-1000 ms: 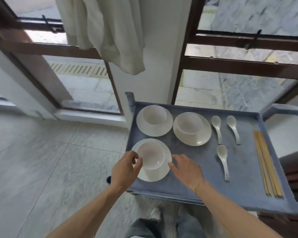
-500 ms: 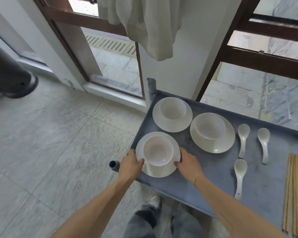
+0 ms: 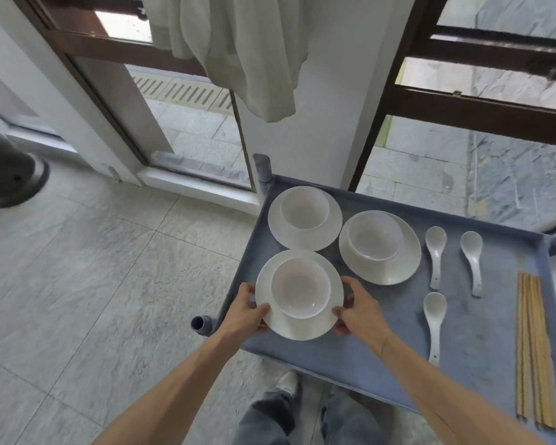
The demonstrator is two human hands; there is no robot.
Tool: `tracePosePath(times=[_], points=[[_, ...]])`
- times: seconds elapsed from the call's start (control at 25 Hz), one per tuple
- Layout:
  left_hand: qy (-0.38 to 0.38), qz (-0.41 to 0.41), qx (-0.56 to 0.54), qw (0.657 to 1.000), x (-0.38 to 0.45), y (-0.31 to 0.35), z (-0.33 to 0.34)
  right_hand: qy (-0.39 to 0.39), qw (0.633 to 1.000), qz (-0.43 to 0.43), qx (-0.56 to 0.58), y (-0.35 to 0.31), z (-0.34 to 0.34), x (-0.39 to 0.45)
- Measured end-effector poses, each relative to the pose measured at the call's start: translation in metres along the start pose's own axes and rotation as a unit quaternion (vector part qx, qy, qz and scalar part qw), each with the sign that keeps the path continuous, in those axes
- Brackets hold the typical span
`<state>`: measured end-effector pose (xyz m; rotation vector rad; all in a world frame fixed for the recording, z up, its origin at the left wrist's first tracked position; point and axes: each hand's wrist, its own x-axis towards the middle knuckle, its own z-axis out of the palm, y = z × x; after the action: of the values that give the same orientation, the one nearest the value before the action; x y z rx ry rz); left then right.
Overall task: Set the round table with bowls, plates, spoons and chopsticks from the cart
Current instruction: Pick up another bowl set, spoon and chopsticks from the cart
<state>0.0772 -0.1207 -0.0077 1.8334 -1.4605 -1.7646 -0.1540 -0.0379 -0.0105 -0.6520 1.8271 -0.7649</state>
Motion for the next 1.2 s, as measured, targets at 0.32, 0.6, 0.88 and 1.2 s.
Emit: tracePosePath(times=[0.32,0.6,0.88,1.2], points=[[-0.155,0.008,-0.084,0.984,0.001,0.036,0.048,0.085,0.995,0.008,0.05,0.021,-0.055,-0.039],[-0.178,0.001,-0.074,0.981,0.005,0.056,0.104,0.152,0.982,0.006,0.117,0.051,-0.102,-0.06],[-0.173,0.016,-0.071,0.982,0.006,0.069,0.128,0.258,0.93,0.131,-0.228,0.08,-0.129,-0.041],[-0.15,0.02,-0.063,0.986,0.003,0.068,0.144,0.164,0.951,0.106,-0.24,0.079,-0.141,-0.024]])
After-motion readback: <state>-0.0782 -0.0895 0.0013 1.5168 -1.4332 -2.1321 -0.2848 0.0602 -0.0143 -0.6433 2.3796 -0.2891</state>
